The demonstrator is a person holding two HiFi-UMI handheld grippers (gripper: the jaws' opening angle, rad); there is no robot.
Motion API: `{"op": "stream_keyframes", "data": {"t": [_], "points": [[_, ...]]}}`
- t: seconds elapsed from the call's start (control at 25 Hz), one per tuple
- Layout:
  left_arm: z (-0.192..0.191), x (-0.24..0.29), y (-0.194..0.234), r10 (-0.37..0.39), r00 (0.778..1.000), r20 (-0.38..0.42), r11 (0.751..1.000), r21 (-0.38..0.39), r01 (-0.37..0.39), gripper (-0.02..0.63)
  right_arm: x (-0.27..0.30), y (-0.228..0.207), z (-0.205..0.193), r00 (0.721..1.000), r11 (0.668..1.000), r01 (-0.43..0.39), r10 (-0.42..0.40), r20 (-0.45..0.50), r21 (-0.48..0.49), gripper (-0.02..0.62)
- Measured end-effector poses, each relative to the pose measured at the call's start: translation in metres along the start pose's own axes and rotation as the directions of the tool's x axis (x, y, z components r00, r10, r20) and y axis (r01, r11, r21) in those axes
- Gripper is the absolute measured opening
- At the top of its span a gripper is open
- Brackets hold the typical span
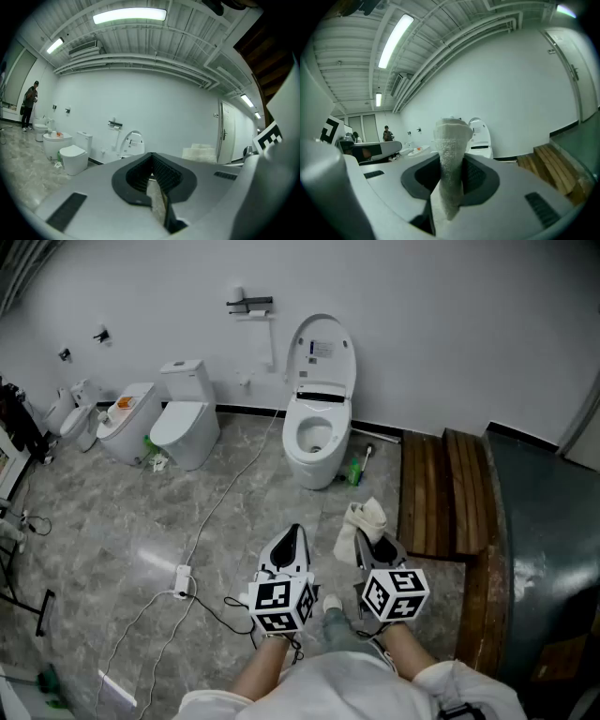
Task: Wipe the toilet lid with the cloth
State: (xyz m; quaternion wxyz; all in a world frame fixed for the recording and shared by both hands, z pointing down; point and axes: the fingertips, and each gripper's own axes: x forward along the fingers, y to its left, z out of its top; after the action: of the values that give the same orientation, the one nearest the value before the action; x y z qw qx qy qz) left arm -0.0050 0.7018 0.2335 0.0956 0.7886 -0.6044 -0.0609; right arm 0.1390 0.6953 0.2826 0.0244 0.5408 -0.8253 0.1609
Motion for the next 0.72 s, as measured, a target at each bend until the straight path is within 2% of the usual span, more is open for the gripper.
{"op": "stream_keyframes", "data": {"t": [0.4,0.72], "points": [[0.017,0.107,0.021,0.019,1.000,0.008,1.000,-0.002,-0.019,0.012,0.100,-0.034,0.036,0.998,0.999,-0.053,0.054,-0.034,0.002,0.087],[0.025,0.191,0.032,0.019,1.000,0.000,1.000,0.003,-0.019,0.012,0.171,-0.080,0.064,0.998,0.999,-0.045,0.046,-0.040,0.020,0.087]]}}
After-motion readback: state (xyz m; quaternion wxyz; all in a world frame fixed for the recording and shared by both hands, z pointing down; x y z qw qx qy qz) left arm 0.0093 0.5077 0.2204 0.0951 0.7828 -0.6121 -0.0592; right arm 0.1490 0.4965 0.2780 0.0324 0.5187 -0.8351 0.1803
